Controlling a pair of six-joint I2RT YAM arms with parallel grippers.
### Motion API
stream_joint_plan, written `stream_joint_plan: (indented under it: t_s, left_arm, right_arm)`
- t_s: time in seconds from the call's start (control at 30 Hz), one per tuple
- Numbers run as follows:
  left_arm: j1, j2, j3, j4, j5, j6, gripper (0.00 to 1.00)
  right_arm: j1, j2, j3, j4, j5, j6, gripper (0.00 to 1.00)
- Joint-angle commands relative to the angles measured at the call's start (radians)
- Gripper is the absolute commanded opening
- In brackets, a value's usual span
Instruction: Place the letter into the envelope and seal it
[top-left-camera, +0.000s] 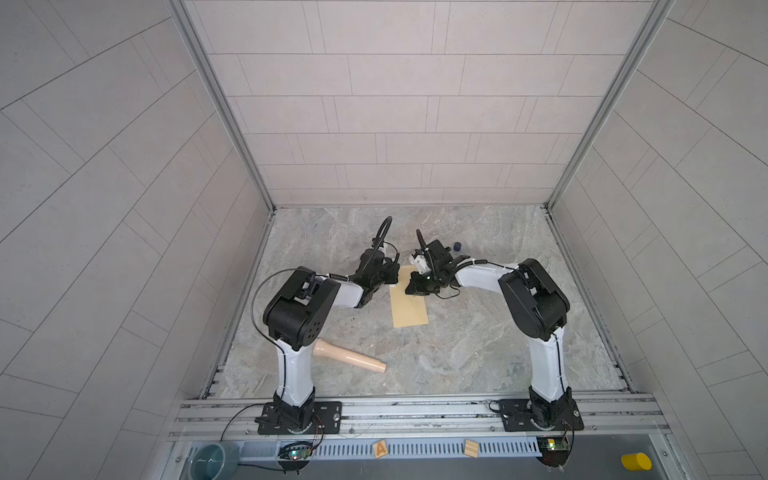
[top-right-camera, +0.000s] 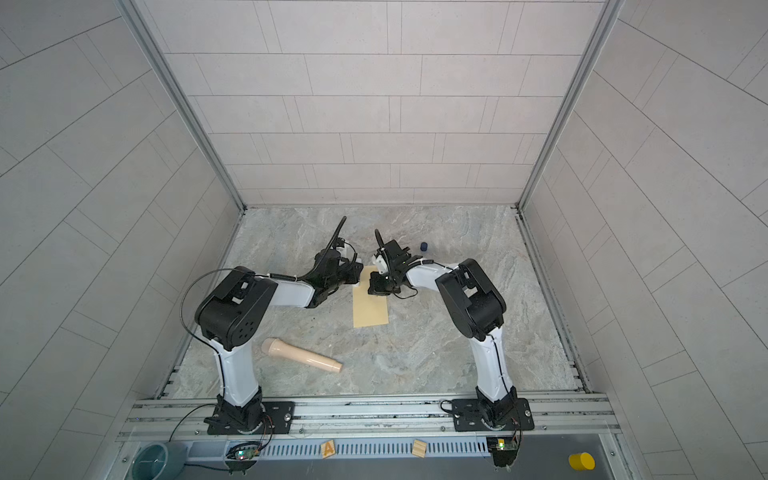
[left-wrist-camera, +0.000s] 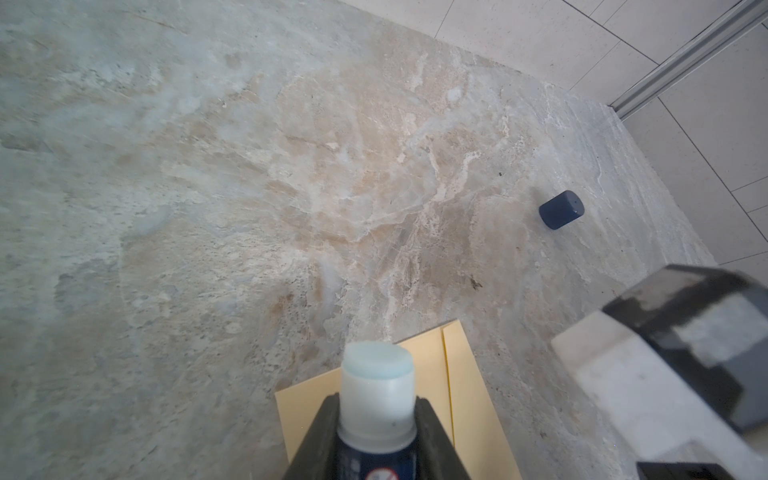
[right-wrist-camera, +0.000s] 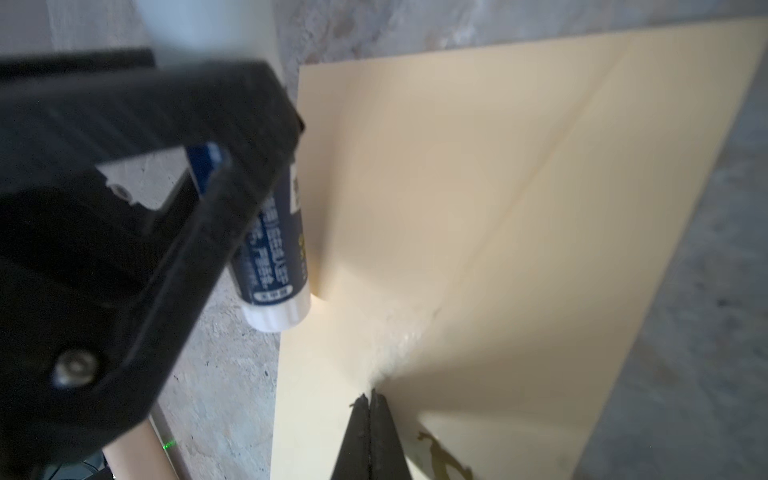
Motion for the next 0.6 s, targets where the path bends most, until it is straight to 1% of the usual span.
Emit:
stream_joint_plan:
  t_s: [0.0,0.33,0.57]
  left_arm:
    - [0.007,0.033,0.0,-0.04,-0.004,0.01,0.0]
    - [0.009,0.036,0.003,-0.04,-0.005,0.012,0.0]
    - [0.011,0.039,0.002,-0.04,-0.005,0.011,0.0]
  right_arm:
    - [0.007,-0.034,-0.055,-0.061,0.024,-0.026,0.0]
    - [0.005,-0.113,-0.201,-0.061,0.039,-0.057,0.0]
    - [0.006,-0.168,-0.305,-0.032,0.038,-0.051,0.0]
